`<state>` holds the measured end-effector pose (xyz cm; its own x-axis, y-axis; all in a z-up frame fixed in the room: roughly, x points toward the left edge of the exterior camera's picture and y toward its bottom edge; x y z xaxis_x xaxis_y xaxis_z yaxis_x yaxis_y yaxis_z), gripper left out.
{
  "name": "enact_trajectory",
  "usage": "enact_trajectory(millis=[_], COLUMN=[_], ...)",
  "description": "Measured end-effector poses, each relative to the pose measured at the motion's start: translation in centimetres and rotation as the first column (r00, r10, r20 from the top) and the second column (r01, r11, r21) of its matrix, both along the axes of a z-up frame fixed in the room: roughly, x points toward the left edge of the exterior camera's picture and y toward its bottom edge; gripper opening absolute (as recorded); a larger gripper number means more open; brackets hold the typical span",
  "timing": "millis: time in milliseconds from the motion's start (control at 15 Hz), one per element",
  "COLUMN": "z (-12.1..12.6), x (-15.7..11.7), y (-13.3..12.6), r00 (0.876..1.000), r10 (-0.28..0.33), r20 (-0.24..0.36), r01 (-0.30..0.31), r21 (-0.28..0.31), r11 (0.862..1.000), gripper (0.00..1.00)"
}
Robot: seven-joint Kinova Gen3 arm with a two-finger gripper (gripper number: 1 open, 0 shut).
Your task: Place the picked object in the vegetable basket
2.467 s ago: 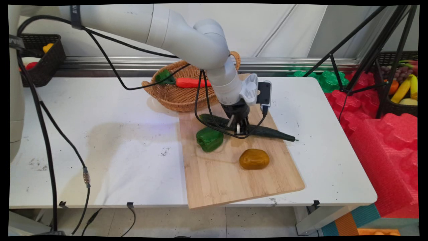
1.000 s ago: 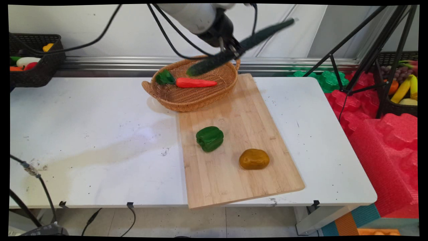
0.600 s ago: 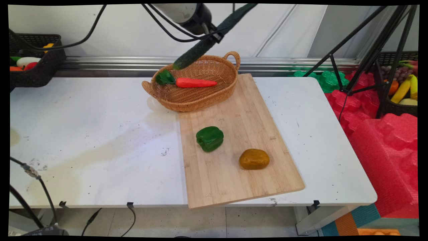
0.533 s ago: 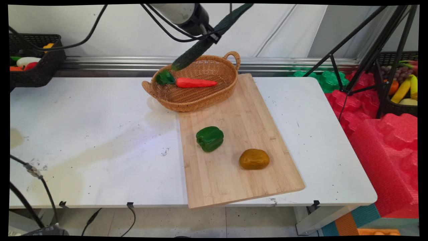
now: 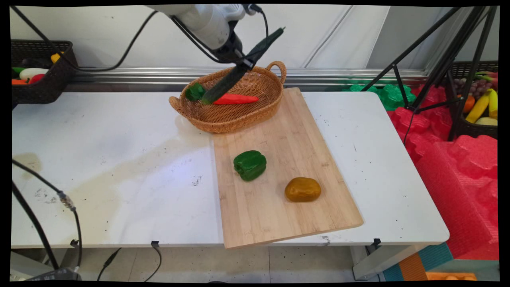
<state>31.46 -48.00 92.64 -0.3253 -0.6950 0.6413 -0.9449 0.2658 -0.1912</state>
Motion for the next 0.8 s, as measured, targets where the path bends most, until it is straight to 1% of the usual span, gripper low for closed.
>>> enact_trajectory(millis=[200, 400, 733, 800], z=[-2.0, -3.6, -5.6, -5.9], x=[0.4, 0.8, 1.2, 1.3], y=[-1.0, -2.0, -2.5, -2.4], r00=[1.0, 1.0, 1.0, 1.0], r10=[0.008, 0.005, -0.012, -0.017], r20=[-0.011, -0.018, -0.021, -0.021], r01=[-0.007, -0.004, 0.014, 0.019], r21=[0.037, 0.059, 0.098, 0.104], r11=[0.999, 0.998, 0.995, 0.994], gripper=[0.0, 0.0, 0.0, 1.0])
